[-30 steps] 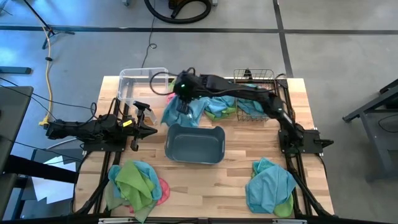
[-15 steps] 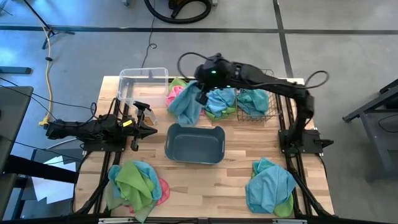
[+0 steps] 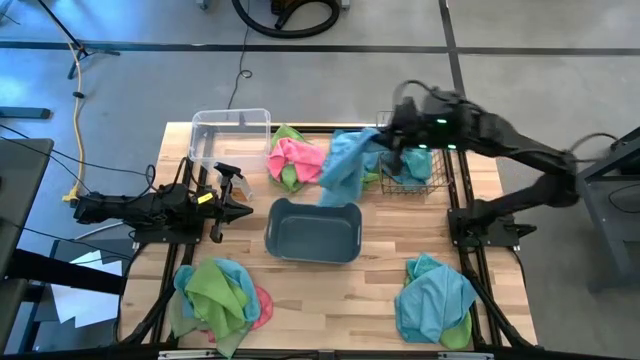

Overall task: Sort microfiber towel by color & place in baskets
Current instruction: Put the blue microfiber cloth into the gold wire basket

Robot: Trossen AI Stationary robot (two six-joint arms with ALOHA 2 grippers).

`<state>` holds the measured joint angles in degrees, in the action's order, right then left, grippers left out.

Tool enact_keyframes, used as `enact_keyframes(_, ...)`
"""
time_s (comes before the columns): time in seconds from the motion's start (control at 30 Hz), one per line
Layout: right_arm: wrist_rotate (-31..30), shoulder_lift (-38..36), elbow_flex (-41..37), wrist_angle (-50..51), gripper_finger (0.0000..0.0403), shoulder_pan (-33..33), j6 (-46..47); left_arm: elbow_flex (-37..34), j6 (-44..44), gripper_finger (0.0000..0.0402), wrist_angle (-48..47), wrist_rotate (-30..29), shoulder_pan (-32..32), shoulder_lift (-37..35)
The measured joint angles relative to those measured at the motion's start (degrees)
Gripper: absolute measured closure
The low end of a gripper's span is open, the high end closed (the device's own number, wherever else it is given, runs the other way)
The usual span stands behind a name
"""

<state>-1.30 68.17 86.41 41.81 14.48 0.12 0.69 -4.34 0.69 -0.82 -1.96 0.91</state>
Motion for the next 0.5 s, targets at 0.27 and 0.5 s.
enact_keyframes(0.27, 10.1, -14.4, -3.5, 9.4, 0.0403, 0.0, 8.4, 0.0, 0.0, 0.0401, 0.0, 0.0, 0.0, 0.0)
enact_keyframes(0.5, 18.1, -22.7, -8.2, 16.3, 0.0403, -1.4, 15.6, 0.0, 0.0, 0.0402, 0.0, 0.0, 0.0, 0.0)
